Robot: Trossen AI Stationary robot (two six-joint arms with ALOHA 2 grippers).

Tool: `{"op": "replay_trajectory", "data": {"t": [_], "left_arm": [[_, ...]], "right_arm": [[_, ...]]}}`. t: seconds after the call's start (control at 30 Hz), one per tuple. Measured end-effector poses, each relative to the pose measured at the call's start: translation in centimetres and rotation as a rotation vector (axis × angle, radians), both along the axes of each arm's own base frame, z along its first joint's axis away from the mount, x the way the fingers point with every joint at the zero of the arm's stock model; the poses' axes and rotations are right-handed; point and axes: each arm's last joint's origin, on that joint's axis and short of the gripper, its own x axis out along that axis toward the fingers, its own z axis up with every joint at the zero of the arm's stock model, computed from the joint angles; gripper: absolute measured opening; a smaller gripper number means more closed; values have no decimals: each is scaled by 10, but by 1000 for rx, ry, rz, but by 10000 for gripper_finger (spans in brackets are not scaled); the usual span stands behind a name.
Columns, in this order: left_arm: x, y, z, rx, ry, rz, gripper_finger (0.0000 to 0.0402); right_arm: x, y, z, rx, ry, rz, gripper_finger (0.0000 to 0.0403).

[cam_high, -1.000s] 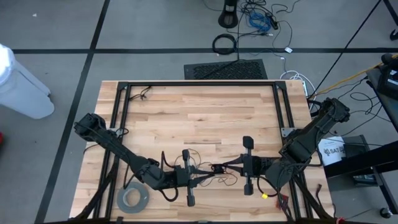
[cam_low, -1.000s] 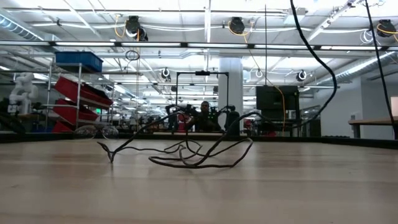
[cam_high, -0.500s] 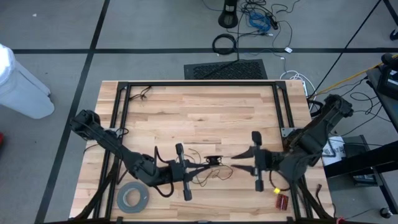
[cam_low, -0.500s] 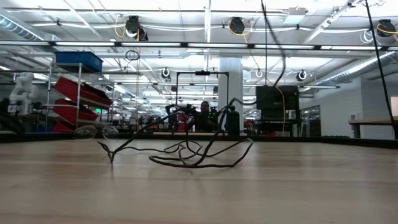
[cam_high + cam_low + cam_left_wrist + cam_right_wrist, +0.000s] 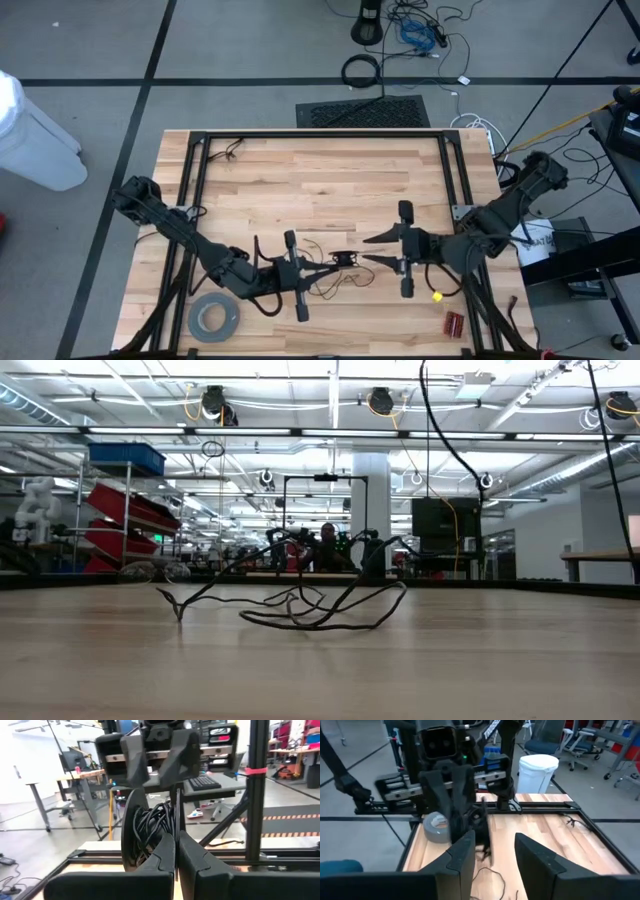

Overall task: Coil cords
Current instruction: Coil the black wire onto the spool

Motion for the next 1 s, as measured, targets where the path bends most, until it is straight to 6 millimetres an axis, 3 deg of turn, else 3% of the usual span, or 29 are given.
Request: {"op": "replay_trajectory", "data": {"t": [0.83,1.0], "left_arm": [[1,1,0,-13,-4,-30,2],[2,2,0,-14,-4,-26,2]], "right_arm": [[28,-9,-13,-40,62,116,125],[28,-9,-13,-39,63,118,80]]}}
